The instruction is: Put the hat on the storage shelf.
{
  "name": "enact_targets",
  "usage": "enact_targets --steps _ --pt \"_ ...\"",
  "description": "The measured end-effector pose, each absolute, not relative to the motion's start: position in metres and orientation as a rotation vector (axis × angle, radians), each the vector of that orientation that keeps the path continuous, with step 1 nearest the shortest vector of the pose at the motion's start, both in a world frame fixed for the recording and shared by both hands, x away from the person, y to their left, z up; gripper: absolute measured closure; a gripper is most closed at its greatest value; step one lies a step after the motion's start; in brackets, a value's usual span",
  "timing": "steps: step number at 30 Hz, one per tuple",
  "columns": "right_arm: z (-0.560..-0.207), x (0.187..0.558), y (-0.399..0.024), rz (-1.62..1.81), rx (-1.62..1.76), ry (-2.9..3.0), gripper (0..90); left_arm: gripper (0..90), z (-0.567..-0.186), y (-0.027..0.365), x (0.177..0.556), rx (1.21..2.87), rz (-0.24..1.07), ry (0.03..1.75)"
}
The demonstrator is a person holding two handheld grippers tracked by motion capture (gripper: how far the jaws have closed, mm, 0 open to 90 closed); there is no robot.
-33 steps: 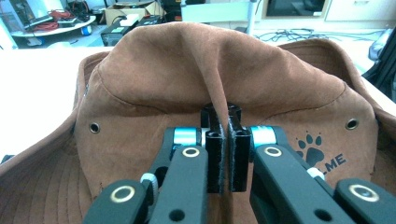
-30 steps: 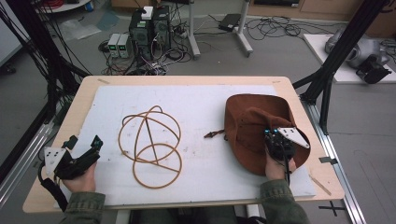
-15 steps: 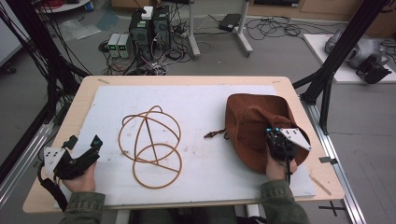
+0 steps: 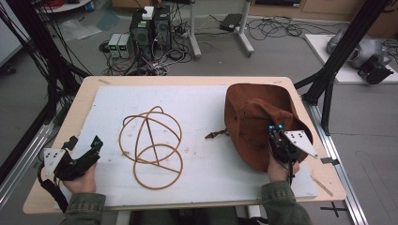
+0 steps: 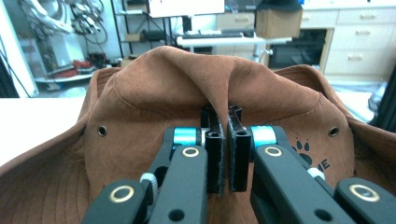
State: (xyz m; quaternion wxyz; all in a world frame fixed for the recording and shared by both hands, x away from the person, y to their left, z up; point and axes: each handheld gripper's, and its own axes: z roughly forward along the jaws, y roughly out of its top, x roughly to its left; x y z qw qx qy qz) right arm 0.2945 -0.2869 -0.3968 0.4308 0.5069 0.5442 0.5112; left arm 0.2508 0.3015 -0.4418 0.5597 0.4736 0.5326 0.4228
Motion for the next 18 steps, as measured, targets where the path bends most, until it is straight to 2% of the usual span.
enact_targets --steps 8,18 --pt "-0.385 0.284 -0.284 1.388 1.095 1.302 88.4 15.8 -0.442 0.302 0.251 1.121 0.993 1.253" --pt "-0.371 0.275 -0.272 1.454 1.056 1.288 88.3 15.9 -0.442 0.302 0.250 1.115 0.991 1.254"
